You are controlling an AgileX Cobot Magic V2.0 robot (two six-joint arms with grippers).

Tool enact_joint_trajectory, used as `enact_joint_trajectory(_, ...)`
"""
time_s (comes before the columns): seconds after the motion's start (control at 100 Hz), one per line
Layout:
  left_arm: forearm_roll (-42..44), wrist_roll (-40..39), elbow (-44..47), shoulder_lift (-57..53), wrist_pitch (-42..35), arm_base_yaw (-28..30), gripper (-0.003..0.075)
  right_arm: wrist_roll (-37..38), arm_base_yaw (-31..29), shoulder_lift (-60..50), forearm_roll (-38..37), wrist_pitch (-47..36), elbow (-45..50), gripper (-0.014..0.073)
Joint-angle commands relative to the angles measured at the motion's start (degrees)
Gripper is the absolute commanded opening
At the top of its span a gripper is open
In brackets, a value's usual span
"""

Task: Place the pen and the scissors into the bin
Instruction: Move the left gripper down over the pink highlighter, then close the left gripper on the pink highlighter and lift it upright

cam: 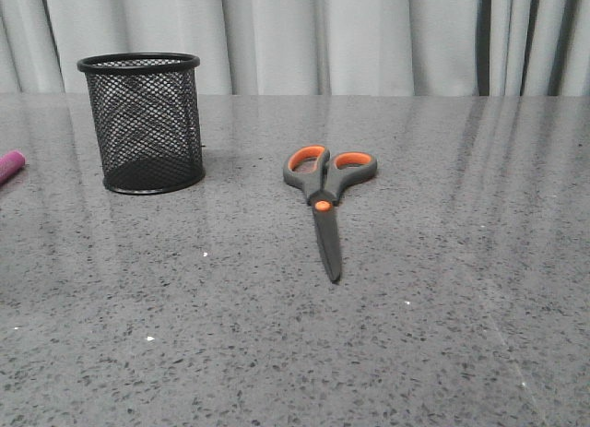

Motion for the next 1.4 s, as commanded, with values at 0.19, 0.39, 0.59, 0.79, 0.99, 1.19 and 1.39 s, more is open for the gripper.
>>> enact_joint_trajectory(0.19,-1.65,1.33,-6.86,9.53,-2.08,-0.43,0.0386,-0.84,-0.21,0.2,0.29,-3.23,-1.93,0.0465)
enact_joint_trajectory(0.39,-0.21,1.33,-10.12,18.47,-1.0,-0.43,0.0386,-0.84,-0.21,0.2,0.29,-3.23,-1.93,0.0466)
enact_joint_trajectory(0.59,1.17,1.59,-14.04,26.49,0.48,-0.43,0.0386,-0.84,-0.21,0.2,0.29,-3.23,-1.93,0.0465)
enact_joint_trajectory(0.79,1.44,1.59,-17.16,32.3,1.57,-0.43,0.0386,-0.84,-0.21,0.2,0.29,-3.23,-1.93,0.0466)
enact_joint_trajectory(0.99,2.45,1.59,-18.45,34.07,1.07,-0.68,0.0386,-0.84,-0.21,0.2,0.29,-3.23,-1.93,0.0466)
enact_joint_trajectory(1.19,4.44,1.59,-18.45,34.67,0.29,-0.67,0.0386,-0.84,-0.21,0.2,0.29,-3.46,-1.93,0.0466)
enact_joint_trajectory(1.39,4.19,1.59,-18.45,35.17,-0.42,-1.66,0.0386,-0.84,-0.21,0.2,0.29,-3.7,-1.93,0.0466)
